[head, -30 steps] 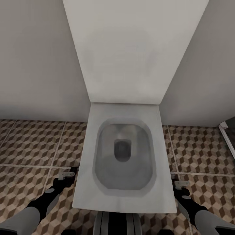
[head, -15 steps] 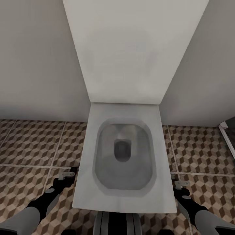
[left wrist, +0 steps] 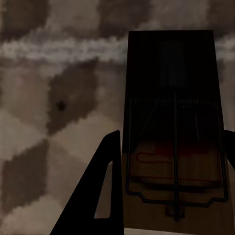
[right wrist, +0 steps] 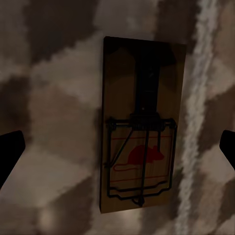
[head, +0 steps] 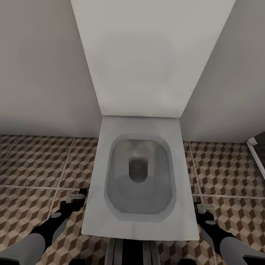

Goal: Take the four mousetraps from the cabinet in the bathroom and place them on the bathroom floor. Make sure all four end up on the same floor surface, and ensure that at least two of them are either under or directly next to the same bathroom sink.

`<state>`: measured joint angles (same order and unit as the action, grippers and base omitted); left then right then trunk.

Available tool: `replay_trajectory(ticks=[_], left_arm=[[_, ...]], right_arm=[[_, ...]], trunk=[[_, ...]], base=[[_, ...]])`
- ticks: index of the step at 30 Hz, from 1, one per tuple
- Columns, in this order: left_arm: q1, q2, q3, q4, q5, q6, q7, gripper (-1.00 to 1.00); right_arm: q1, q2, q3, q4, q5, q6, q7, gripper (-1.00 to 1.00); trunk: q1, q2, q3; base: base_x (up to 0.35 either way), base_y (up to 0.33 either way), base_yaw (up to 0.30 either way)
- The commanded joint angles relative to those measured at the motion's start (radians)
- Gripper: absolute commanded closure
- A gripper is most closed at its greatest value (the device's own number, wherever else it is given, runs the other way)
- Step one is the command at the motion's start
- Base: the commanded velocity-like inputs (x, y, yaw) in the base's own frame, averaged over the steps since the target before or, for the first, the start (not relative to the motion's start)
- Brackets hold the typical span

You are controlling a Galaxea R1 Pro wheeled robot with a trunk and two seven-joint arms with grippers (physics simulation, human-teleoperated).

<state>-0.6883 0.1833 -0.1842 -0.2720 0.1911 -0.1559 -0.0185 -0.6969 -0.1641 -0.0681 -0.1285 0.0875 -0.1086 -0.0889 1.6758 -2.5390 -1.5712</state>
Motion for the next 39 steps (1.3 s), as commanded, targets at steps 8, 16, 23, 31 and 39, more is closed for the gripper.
replay_trajectory(ticks=[8, 16, 23, 31, 39], left_arm=[[-0.001, 0.001, -0.008, 0.001, 0.009, -0.003, 0.001, 1.0], [-0.001, 0.001, -0.008, 0.001, 0.009, 0.006, 0.002, 1.0], [-0.002, 0.001, -0.008, 0.013, 0.011, 0.013, 0.002, 1.0], [-0.002, 0.0, -0.008, 0.025, 0.011, 0.015, 0.002, 1.0], [-0.002, 0.0, -0.008, 0.03, 0.01, 0.016, 0.002, 1.0]], right_arm=[[-0.001, 0.003, -0.007, 0.001, 0.009, -0.003, -0.002, -1.0], [-0.001, 0.003, -0.007, 0.001, 0.01, -0.005, -0.002, -1.0], [-0.001, 0.003, -0.007, 0.001, 0.01, -0.005, -0.002, -1.0], [-0.001, 0.003, -0.007, 0.001, 0.01, -0.011, -0.002, -1.0], [-0.001, 0.003, -0.007, 0.001, 0.01, -0.012, -0.002, -1.0]], trunk=[[0.0, 0.0, 0.0], [0.0, 0.0, 0.0], [0.0, 0.0, 0.0], [0.0, 0.0, 0.0], [0.0, 0.0, 0.0]], base=[[0.0, 0.0, 0.0], [0.0, 0.0, 0.0], [0.0, 0.0, 0.0], [0.0, 0.0, 0.0], [0.0, 0.0, 0.0]])
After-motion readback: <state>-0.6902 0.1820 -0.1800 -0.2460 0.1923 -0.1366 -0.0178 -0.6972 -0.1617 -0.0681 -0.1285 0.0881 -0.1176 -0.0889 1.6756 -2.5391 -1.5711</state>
